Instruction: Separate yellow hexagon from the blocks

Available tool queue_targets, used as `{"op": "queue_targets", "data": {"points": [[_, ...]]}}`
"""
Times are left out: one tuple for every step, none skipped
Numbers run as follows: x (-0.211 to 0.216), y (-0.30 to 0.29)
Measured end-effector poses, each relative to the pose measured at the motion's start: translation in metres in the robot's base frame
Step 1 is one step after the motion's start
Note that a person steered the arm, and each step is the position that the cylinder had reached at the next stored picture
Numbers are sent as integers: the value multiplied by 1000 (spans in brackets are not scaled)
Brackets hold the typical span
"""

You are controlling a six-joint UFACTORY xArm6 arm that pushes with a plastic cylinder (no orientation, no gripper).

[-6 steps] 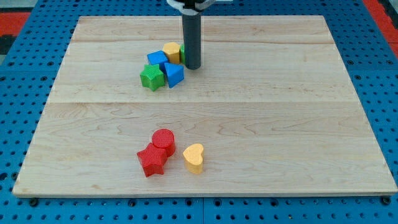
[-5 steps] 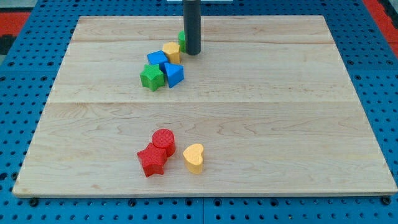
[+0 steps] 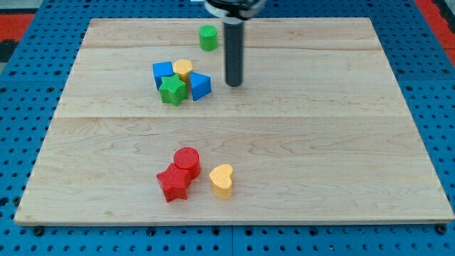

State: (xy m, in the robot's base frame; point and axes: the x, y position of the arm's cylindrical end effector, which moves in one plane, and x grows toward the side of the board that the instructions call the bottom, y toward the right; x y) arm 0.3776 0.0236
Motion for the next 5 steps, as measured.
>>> {"op": "queue_targets", "data": {"points": [[24,-7],[35,-34],[20,-64],[-2,-64],[-3,-70]]}}
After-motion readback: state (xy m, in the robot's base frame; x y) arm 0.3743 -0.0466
